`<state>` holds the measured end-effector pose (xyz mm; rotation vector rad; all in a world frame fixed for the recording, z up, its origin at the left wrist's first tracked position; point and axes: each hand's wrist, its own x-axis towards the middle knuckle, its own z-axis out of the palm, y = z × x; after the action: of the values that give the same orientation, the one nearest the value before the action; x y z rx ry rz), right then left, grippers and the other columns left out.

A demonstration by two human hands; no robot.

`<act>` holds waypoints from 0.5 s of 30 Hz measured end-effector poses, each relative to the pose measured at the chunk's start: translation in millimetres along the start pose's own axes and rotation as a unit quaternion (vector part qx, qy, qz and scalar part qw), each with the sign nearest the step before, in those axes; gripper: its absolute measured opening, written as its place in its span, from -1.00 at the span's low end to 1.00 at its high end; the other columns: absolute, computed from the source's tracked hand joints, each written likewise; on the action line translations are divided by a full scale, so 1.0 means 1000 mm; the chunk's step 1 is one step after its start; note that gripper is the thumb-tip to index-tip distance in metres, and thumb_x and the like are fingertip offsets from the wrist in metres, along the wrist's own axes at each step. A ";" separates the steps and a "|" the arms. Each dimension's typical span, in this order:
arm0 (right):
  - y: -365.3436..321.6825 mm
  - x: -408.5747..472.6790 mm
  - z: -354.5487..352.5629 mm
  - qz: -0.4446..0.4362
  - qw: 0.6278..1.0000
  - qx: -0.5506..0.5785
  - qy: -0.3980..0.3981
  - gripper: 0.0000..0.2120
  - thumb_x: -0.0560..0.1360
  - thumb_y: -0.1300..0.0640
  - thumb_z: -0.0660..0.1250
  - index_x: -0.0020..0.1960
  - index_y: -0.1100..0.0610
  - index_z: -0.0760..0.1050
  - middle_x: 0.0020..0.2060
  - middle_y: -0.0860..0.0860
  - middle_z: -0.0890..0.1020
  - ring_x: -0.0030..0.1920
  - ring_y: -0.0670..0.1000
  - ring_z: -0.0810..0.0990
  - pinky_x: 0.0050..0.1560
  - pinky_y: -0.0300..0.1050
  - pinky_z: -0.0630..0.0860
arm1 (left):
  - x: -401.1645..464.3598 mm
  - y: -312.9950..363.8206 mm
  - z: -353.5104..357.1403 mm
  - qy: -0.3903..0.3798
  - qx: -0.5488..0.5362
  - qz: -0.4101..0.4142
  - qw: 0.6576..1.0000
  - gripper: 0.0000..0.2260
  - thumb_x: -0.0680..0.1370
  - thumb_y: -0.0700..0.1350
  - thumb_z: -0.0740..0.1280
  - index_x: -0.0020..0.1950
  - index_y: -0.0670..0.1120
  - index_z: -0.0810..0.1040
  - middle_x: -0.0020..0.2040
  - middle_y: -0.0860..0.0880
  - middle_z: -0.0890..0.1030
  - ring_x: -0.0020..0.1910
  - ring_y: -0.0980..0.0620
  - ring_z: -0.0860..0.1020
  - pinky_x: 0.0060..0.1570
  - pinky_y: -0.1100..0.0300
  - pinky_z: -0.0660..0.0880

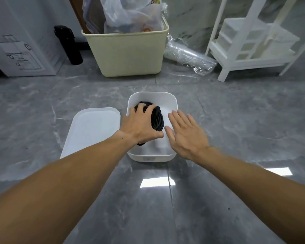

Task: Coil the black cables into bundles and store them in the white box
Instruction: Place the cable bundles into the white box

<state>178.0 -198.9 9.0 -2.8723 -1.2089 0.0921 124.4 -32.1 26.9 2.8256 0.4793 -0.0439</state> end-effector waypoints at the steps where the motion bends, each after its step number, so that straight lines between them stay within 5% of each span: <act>1: 0.001 0.001 0.001 0.001 1.000 0.001 0.000 -0.42 0.69 -0.09 -0.20 0.63 0.17 -0.11 0.63 0.05 -0.02 0.61 0.01 -0.13 0.56 -0.05 -0.24 | 0.002 0.000 0.003 -0.005 0.003 -0.001 1.000 -0.18 0.35 0.28 0.40 0.53 0.12 0.16 0.47 -0.01 0.25 0.37 -0.17 0.30 0.19 -0.05 0.39; 15: 0.006 0.007 0.020 -0.006 1.000 0.009 -0.001 -0.38 0.67 -0.14 -0.21 0.63 0.15 -0.11 0.63 0.03 -0.02 0.61 -0.02 -0.15 0.54 -0.08 -0.29 | 0.009 -0.004 0.039 -0.064 0.040 -0.004 0.997 -0.22 0.37 0.30 0.38 0.49 0.07 0.17 0.46 -0.06 0.23 0.36 -0.21 0.30 0.20 -0.13 0.44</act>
<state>186.1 -197.7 -11.6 -2.8507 -1.2182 0.1033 131.9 -36.1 -12.2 2.8754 0.4683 -0.2494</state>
